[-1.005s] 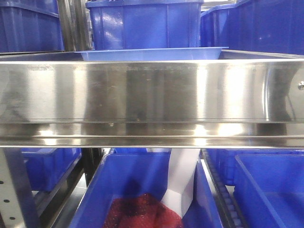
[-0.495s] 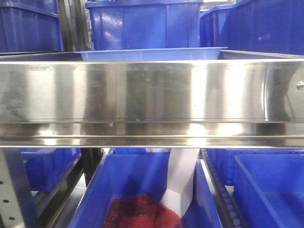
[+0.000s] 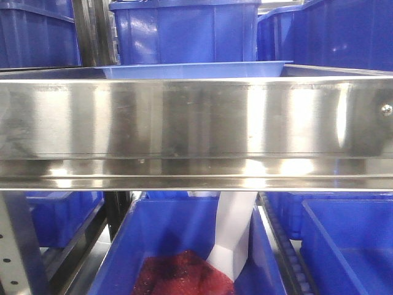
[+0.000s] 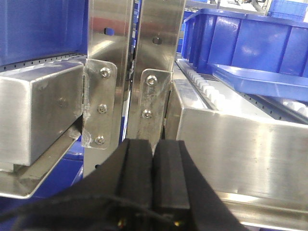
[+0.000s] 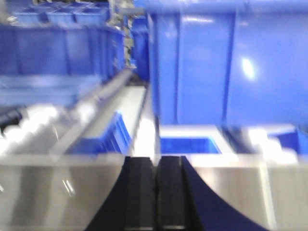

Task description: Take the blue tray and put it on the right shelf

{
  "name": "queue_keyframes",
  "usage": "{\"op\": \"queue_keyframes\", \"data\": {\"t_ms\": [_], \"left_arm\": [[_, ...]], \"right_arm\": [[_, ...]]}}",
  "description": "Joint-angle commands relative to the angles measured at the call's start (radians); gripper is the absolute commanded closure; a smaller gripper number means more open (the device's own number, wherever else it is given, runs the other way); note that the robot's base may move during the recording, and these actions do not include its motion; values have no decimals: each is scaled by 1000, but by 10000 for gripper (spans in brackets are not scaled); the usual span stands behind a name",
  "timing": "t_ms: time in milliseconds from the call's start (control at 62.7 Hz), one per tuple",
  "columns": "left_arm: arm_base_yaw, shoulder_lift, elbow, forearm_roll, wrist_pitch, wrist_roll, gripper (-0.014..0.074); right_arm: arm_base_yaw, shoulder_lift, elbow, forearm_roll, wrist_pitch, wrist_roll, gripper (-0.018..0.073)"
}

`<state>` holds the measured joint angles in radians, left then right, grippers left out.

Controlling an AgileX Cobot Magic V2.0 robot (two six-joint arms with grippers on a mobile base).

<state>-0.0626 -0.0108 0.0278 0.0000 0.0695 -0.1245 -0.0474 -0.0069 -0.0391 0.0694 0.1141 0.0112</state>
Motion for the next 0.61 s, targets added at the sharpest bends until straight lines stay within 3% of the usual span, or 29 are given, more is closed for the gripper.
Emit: {"op": "queue_keyframes", "data": {"t_ms": [0,590], "left_arm": [[3,-11,29,0,-91,3,645],[3,-11,29,0,-91,3,645]], "right_arm": [[-9,-22,39,4,-156,-5,504],[-9,-24,45,4,-129,-5,504]]}}
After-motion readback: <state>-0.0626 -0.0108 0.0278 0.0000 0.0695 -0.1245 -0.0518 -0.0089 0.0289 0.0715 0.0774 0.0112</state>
